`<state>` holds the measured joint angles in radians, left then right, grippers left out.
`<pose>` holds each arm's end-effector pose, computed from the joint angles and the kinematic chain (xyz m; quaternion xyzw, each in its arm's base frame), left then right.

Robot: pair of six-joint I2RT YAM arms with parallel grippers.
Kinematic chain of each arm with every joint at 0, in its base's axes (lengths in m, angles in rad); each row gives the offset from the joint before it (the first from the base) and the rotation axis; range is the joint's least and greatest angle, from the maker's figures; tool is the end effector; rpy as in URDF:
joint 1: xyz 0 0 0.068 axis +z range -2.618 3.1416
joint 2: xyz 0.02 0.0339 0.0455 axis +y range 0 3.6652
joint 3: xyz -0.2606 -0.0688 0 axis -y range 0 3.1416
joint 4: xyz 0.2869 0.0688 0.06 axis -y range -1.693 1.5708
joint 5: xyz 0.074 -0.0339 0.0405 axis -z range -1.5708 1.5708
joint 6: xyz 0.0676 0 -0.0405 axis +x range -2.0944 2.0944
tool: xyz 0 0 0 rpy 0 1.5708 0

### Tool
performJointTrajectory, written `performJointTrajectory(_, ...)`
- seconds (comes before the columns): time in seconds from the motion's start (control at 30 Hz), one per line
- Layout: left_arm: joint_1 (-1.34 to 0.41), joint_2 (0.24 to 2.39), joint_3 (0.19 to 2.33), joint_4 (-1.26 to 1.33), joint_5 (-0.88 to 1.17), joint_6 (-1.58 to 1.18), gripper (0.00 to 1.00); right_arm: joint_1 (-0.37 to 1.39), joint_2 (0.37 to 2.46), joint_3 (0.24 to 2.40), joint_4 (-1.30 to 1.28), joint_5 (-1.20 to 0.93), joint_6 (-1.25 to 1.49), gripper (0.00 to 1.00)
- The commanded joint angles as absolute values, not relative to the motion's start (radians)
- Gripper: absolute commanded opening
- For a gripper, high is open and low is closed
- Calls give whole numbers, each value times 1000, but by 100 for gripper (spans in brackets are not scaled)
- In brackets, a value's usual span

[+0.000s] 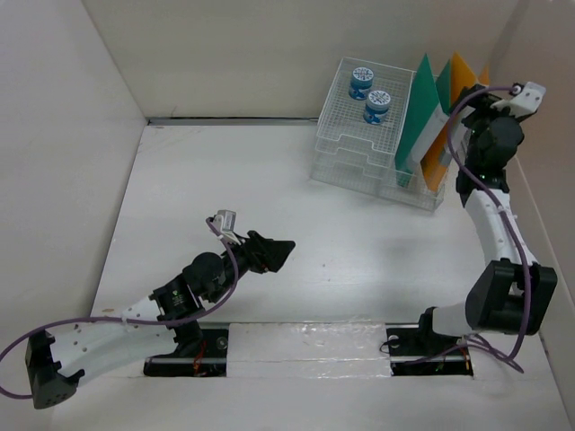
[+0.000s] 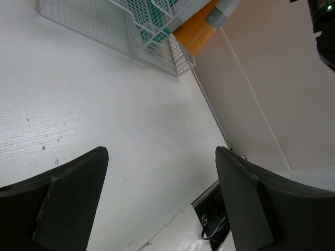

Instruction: Organize the desk

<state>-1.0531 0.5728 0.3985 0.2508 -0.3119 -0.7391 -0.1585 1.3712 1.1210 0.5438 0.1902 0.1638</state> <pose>0.1328 -0.1912 0.2747 -0.0076 0.6809 -0.5000 0.5351 0.3886 -0.0750 0.3966 0.1705 0.5735 -0.0545 0.7995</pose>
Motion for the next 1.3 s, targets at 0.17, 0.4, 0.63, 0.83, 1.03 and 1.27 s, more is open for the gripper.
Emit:
performJointTrajectory(0.17, -1052, 574, 391, 295, -301, -724, 79, -212, 1505, 1420, 195, 78, 218, 79)
performJointTrajectory(0.4, -1052, 578, 396, 298, -298, -716, 79, -221, 1591, 1577, 25, 83, 210, 77)
performJointTrajectory(0.63, -1052, 578, 396, 298, -294, -716, 79, -221, 1670, 1701, -117, 71, 207, 40)
performJointTrajectory(0.83, -1052, 565, 391, 290, -293, -721, 79, -221, 1704, 1755, -190, 84, 198, 13)
performJointTrajectory(1.03, -1052, 568, 391, 291, -288, -721, 79, -209, 1583, 1571, 81, 113, 175, 0)
performJointTrajectory(1.27, -1052, 572, 393, 288, -287, -724, 79, -111, 1445, 1293, 487, 264, 14, 0)
